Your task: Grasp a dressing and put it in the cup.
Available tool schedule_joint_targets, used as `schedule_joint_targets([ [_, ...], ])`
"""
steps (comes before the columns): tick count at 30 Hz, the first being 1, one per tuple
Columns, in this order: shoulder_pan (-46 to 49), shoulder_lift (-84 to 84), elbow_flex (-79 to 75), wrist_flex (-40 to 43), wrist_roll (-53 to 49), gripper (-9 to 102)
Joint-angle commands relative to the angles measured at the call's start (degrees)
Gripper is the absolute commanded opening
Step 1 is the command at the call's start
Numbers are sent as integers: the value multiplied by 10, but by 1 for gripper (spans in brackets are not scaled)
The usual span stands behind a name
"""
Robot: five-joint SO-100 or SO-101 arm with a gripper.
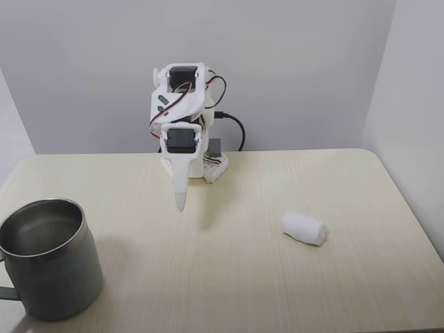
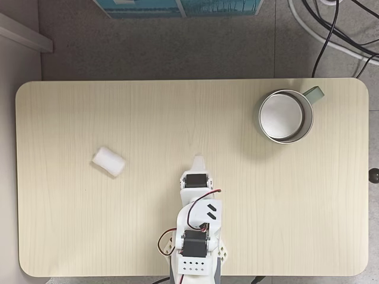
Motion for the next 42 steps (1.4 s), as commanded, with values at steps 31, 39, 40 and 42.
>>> schedule_joint_targets([
  [31,-5,-2,45,-4,91,0],
  [39,-141,85,195,14,142,9],
  [40,-155,119,229,20,156,11],
  [42,-179,193,304,46,189,16],
])
